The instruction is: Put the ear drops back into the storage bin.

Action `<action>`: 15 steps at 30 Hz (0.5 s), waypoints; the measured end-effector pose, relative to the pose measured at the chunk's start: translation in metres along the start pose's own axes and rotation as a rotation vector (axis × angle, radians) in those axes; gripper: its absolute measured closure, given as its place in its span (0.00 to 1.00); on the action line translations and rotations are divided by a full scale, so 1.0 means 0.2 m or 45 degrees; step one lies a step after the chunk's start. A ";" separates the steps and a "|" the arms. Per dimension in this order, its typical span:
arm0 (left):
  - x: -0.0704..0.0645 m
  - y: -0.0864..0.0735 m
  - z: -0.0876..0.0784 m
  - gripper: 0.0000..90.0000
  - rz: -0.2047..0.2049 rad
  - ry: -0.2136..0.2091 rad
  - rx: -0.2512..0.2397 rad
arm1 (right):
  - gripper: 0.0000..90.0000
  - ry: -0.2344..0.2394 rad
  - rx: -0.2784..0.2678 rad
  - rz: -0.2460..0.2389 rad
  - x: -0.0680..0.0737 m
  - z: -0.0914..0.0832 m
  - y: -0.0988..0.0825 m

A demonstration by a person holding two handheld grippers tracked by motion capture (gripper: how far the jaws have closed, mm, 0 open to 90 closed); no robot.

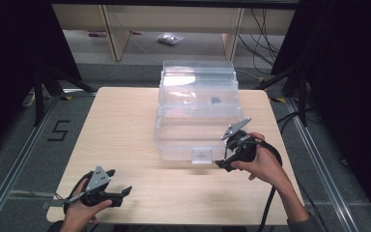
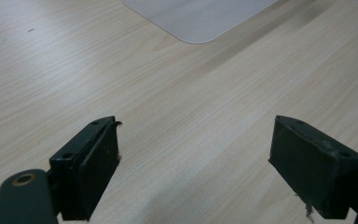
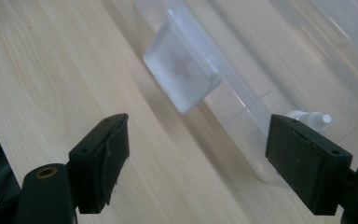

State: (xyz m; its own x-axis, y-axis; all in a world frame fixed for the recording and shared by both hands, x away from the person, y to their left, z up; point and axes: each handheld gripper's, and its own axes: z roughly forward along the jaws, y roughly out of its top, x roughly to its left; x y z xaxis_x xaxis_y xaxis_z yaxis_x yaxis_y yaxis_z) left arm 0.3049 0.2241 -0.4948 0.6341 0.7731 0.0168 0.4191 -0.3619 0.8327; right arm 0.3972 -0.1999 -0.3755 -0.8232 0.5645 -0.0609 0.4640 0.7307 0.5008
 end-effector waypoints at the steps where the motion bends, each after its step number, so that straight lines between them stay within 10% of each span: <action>1: 0.00 0.00 0.00 0.17 0.012 0.000 0.011 | 0.25 0.000 0.005 0.024 0.01 0.00 0.00; 15: 0.00 0.00 0.00 0.17 0.014 -0.002 0.011 | 0.25 0.028 -0.005 -0.014 0.06 0.03 -0.06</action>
State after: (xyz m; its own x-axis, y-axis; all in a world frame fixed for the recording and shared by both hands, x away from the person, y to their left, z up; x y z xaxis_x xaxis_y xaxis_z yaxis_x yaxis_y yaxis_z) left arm 0.3049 0.2250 -0.4945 0.6395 0.7684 0.0250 0.4179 -0.3748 0.8276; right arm 0.3843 -0.1998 -0.3871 -0.8354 0.5476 -0.0476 0.4534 0.7354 0.5035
